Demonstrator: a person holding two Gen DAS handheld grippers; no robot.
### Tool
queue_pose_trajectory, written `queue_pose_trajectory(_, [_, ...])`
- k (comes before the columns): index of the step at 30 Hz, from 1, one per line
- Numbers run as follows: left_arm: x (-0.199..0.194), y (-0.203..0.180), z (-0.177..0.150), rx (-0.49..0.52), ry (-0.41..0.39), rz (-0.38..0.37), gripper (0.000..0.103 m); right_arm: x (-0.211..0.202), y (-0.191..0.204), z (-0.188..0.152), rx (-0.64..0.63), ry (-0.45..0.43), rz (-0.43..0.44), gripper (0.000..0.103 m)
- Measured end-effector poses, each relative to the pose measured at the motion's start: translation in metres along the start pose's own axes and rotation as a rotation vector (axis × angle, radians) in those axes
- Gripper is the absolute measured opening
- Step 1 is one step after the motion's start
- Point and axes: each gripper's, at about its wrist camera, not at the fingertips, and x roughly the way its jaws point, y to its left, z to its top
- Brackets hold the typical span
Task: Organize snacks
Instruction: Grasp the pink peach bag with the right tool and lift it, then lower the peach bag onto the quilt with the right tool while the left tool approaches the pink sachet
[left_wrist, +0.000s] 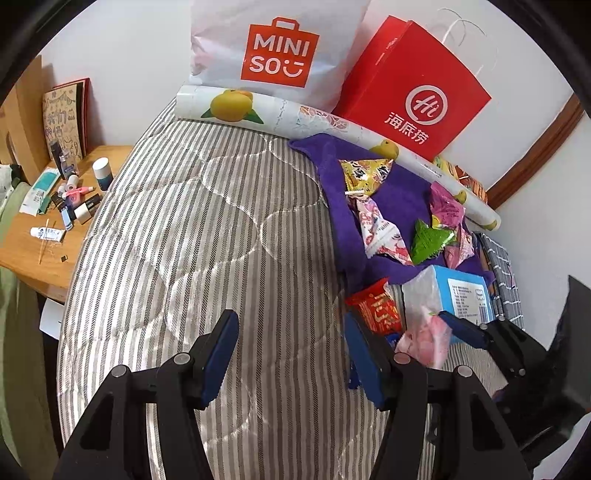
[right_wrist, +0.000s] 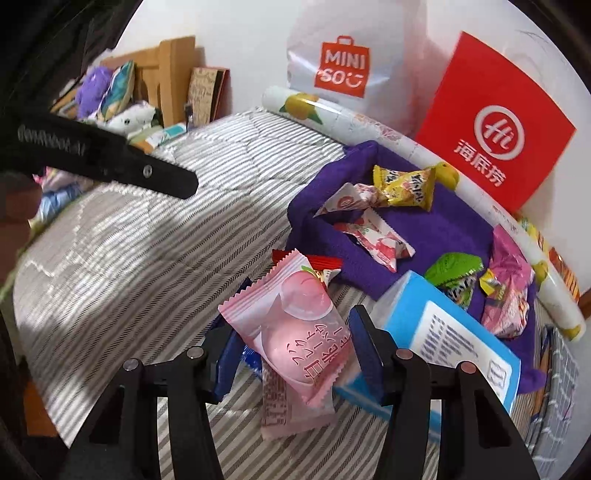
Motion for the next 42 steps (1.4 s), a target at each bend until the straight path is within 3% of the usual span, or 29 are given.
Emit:
queue_pose_trajectory(11, [0.001, -0.035, -0.034, 0.050, 0.028, 0.034, 0.057, -0.065, -0.026, -0.050, 0.170, -0.067, -0.003, 0.055])
queue_pose_trajectory(17, [0.014, -0.070, -0.049, 0.095, 0.057, -0.009, 0.057, -0.078, -0.057, -0.100, 0.234, -0.027, -0.109, 0.055])
queue_pose_trajectory(23, [0.033, -0.100, -0.059, 0.148, 0.083, 0.006, 0.057, -0.066, -0.086, -0.141, 0.275, 0.063, -0.243, 0.055])
queue_pose_trajectory(28, [0.037, -0.096, -0.051, 0.114, 0.061, 0.058, 0.057, -0.055, -0.103, -0.157, 0.307, 0.080, -0.250, 0.055])
queue_pose_trajectory(33, [0.035, -0.103, -0.051, 0.113, 0.057, 0.039, 0.057, -0.045, -0.101, -0.159, 0.295, 0.080, -0.222, 0.055])
queue_pose_trajectory(38, [0.048, -0.120, -0.057, 0.119, 0.091, 0.032, 0.057, -0.038, -0.099, -0.157, 0.263, 0.072, -0.192, 0.062])
queue_pose_trajectory(42, [0.062, -0.132, -0.061, 0.096, 0.120, 0.051, 0.057, -0.045, -0.099, -0.160, 0.243, 0.033, -0.167, 0.074])
